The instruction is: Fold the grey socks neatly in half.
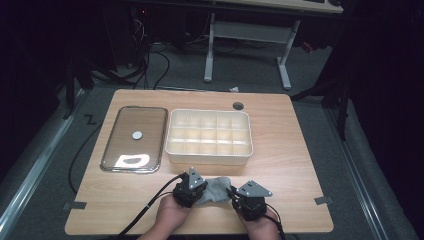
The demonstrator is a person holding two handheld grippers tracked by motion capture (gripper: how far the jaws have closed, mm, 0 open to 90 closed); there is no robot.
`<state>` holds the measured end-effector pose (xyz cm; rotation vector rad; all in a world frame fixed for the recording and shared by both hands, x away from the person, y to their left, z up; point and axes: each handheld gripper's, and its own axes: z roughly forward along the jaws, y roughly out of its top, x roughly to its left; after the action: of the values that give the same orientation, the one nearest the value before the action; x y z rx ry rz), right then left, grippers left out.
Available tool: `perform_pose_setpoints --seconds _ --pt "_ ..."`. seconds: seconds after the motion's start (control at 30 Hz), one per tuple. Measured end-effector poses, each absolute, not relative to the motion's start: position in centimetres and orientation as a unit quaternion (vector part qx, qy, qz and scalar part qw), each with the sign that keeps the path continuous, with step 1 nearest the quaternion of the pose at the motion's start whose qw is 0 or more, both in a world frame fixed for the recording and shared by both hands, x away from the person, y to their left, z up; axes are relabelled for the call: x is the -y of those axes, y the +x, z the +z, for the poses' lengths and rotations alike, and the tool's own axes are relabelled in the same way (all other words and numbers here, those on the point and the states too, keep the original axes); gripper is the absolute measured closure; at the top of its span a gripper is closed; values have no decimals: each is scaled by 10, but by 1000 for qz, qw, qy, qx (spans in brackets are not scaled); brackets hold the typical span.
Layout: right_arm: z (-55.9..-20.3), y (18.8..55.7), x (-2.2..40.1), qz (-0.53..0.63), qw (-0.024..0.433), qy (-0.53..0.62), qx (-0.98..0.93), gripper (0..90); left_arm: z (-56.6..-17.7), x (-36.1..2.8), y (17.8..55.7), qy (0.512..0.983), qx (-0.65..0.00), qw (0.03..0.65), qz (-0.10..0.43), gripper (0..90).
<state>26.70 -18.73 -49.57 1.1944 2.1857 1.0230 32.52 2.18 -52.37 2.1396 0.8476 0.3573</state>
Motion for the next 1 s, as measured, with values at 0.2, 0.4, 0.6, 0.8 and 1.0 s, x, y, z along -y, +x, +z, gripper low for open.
perform_pose_setpoints --seconds 0.2,0.4,0.6,0.8,1.0 --pt "-499 267 191 370 222 440 -788 826 -527 -21 332 839 -353 397 118 900" --pt "-499 267 192 373 217 439 -788 824 -519 -24 325 833 -343 421 107 772" --pt "-496 267 193 372 218 437 -790 822 -506 -65 308 804 -367 455 110 582" --pt "-493 268 188 367 222 431 -794 819 -521 -86 306 802 -389 449 54 541" --pt "-485 267 176 357 233 413 -805 817 -534 -87 311 800 -410 439 12 679"
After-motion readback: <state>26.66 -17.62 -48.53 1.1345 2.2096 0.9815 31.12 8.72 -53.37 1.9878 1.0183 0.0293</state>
